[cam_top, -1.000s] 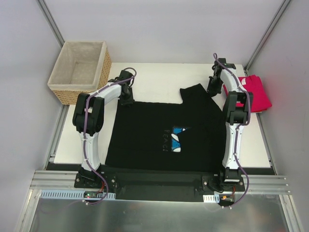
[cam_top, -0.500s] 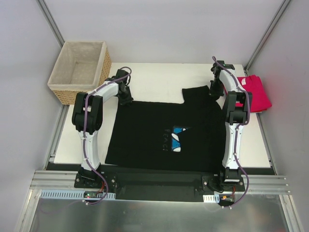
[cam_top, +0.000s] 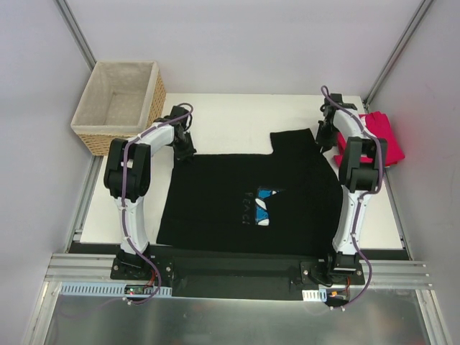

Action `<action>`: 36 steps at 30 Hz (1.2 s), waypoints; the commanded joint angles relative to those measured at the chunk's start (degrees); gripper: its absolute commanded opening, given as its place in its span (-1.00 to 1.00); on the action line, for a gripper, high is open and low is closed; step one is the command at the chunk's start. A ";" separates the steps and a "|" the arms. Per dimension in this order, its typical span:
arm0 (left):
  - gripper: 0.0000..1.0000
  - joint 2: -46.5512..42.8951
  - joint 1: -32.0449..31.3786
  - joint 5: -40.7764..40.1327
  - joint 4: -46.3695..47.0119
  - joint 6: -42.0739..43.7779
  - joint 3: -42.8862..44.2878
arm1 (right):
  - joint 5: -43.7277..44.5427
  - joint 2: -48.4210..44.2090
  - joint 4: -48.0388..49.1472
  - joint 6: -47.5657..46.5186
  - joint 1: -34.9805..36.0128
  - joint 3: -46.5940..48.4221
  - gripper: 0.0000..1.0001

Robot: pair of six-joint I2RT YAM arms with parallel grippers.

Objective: Fold and stack the t-shirts

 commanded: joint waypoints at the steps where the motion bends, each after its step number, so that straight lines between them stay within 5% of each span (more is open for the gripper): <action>1: -1.00 -4.21 0.85 0.20 -4.04 2.06 -2.67 | -12.10 -15.43 20.10 1.11 -1.53 -10.32 -0.44; 4: -1.00 -6.49 0.85 -0.15 -3.60 2.94 -2.85 | -13.44 -16.06 21.27 2.00 -2.23 -8.77 -0.24; 9: -1.00 -10.10 0.85 -0.33 -3.60 3.82 -2.59 | -12.48 -12.81 12.93 0.06 -2.76 0.29 -0.23; 17: -1.00 -16.60 0.85 0.55 -3.60 3.56 -4.78 | -15.55 -18.52 10.63 -2.22 -2.85 -9.45 -0.22; 23: -1.00 -23.19 0.85 2.57 -3.60 3.82 -6.72 | -20.74 -12.55 6.59 -3.02 -2.94 -7.80 -0.25; 28: -1.00 -27.24 1.11 3.89 -3.68 3.65 -4.88 | -21.27 -8.42 5.09 -1.43 -2.85 -6.21 -0.81; 36: -1.00 -28.56 1.46 6.70 -4.39 1.89 -1.27 | -15.21 -2.09 -4.03 -2.04 -2.59 1.95 -0.97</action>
